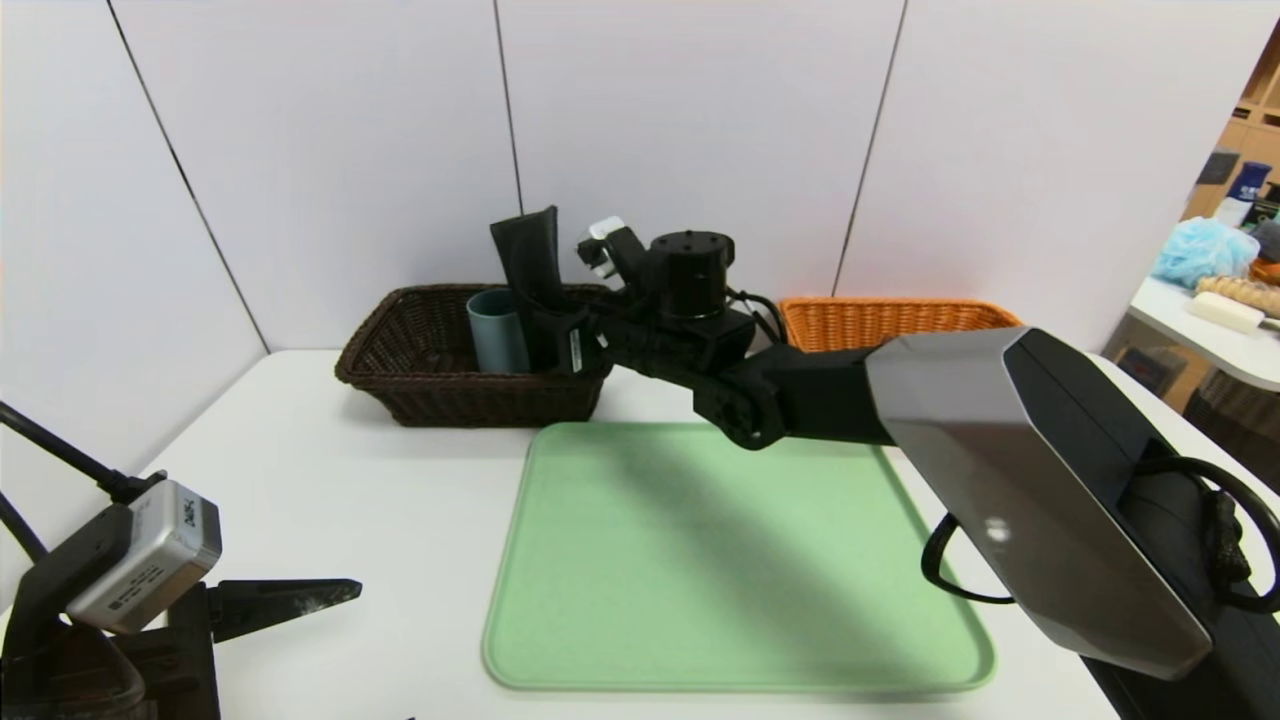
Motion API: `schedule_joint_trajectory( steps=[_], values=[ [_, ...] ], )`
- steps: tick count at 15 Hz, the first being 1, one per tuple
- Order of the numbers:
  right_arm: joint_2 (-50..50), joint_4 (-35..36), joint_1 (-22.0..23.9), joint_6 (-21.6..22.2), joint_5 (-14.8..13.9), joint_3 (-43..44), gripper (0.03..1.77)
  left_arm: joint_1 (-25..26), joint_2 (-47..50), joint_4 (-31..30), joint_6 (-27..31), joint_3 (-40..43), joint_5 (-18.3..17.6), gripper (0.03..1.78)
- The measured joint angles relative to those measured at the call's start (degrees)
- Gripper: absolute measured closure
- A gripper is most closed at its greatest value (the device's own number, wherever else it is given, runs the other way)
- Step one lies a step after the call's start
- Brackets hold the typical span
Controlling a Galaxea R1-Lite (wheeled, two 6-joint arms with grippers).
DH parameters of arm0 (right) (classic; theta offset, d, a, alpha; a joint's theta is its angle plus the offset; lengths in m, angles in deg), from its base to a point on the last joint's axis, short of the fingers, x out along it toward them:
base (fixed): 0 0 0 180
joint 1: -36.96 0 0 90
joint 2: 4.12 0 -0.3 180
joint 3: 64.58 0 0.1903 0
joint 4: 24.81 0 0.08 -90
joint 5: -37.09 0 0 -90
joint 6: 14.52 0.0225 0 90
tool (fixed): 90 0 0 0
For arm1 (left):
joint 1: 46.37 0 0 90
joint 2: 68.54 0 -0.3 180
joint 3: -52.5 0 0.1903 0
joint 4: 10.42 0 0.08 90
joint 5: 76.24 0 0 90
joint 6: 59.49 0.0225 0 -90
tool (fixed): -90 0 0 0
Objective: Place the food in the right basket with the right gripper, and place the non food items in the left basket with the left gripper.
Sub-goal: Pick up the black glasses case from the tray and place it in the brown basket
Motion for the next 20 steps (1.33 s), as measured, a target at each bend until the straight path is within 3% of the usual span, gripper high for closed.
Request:
schedule_joint_trajectory(
  steps=[10, 11, 15, 20],
  values=[
    [-0.4, 0.0, 0.5, 0.1, 0.1, 0.0, 1.46, 0.0, -0.1, 0.0, 0.0, -0.1, 0.0, 0.12],
    [-0.5, -0.3, 0.5, 0.1, 0.5, 0.0, 1.4, 0.0, -0.1, 0.0, 0.0, -0.1, 0.0, 0.12],
    [-0.7, 0.1, 0.8, 0.1, 0.8, 0.0, 0.87, 0.0, -0.1, -0.1, 0.0, -0.2, 0.0, 0.12],
    [-1.8, 0.0, 0.8, 0.3, 1.3, 0.0, 0.5, 0.2, 0.2, -0.1, 0.0, -0.4, 0.0, 0.12]
  ],
)
